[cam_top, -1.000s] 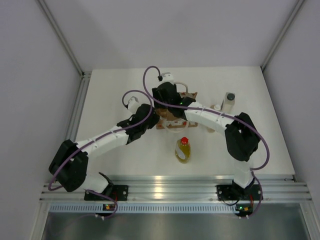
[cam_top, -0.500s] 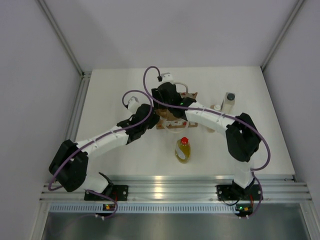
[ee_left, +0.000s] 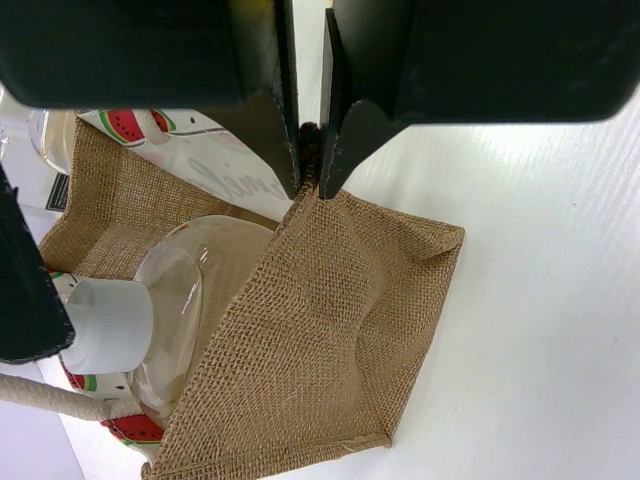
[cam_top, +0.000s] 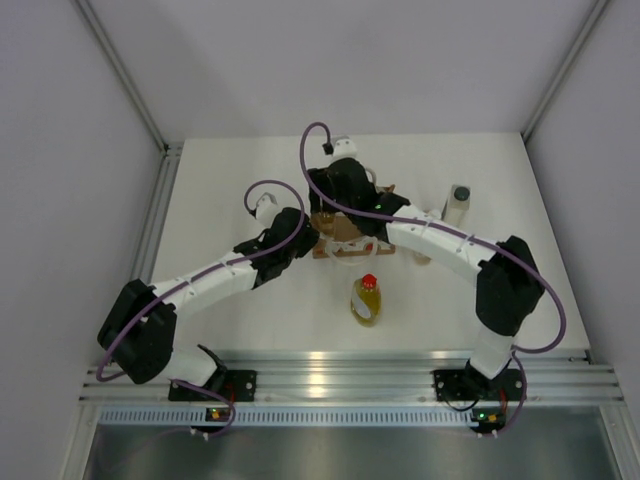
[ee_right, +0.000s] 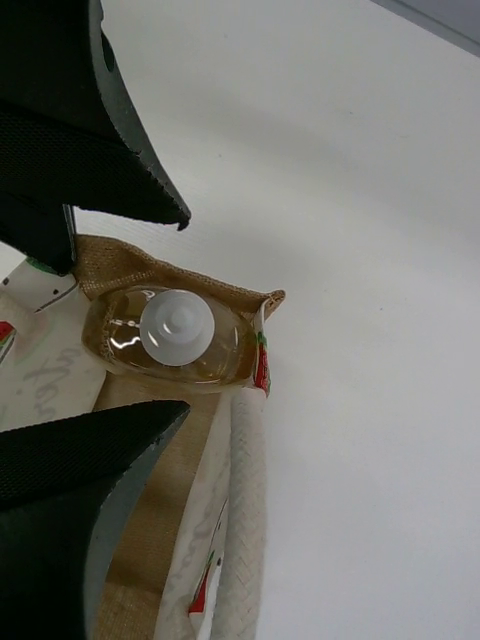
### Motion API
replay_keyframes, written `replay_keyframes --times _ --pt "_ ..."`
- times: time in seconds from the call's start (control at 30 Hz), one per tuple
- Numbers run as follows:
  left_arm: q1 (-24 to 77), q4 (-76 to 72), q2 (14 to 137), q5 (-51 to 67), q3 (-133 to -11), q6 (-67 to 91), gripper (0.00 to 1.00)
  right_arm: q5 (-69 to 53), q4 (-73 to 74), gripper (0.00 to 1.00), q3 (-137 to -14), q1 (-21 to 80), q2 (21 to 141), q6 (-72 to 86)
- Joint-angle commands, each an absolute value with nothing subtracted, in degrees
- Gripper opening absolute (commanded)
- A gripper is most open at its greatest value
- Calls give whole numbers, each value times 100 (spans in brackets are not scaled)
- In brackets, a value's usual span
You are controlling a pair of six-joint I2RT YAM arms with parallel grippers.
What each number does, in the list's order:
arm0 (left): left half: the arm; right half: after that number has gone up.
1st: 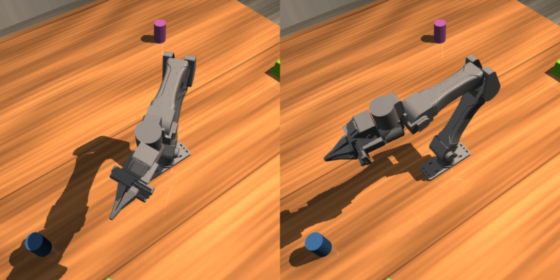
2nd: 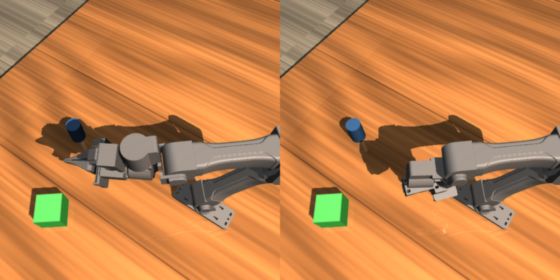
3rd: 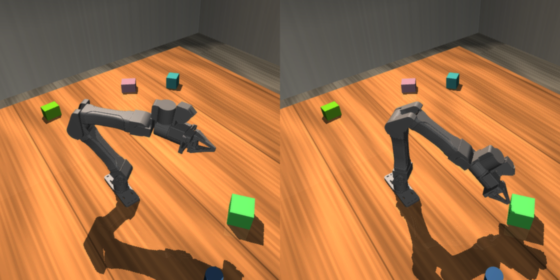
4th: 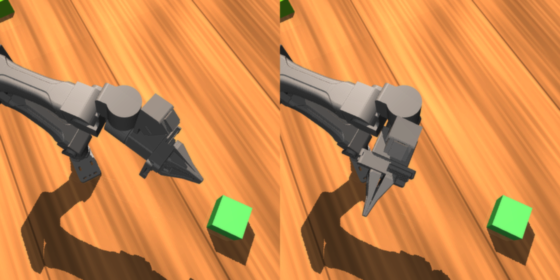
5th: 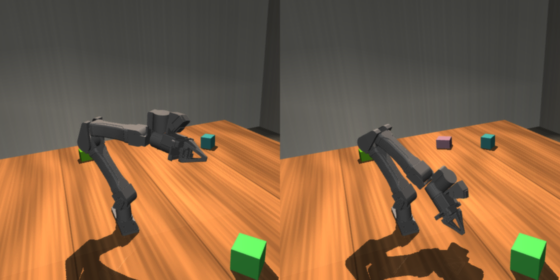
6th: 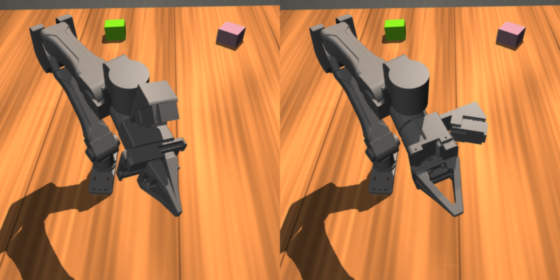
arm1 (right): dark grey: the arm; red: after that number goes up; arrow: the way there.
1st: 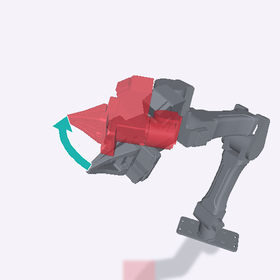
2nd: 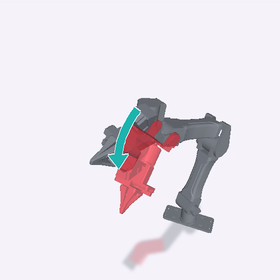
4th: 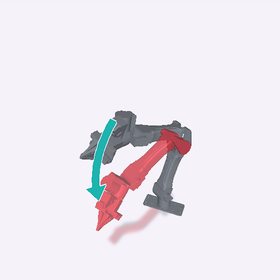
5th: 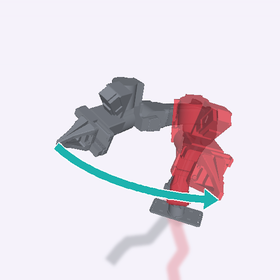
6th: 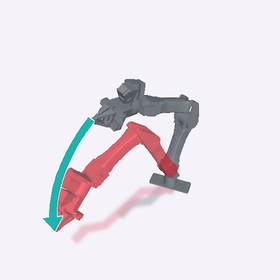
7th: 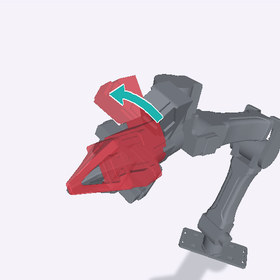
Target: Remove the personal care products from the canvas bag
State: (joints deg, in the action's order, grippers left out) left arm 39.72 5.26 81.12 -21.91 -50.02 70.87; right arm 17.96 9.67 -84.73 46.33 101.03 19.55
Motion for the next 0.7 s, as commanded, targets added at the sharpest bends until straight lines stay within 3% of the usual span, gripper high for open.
replay_keyframes --times 0.0,0.67 --pt "3937 984 8121 -2189 -4869 7075 0 1898 870 70 -8411 4632 10159 1881" --pt "3937 984 8104 -2171 -4887 7040 0 2127 879 66 -8306 4562 10616 2057"
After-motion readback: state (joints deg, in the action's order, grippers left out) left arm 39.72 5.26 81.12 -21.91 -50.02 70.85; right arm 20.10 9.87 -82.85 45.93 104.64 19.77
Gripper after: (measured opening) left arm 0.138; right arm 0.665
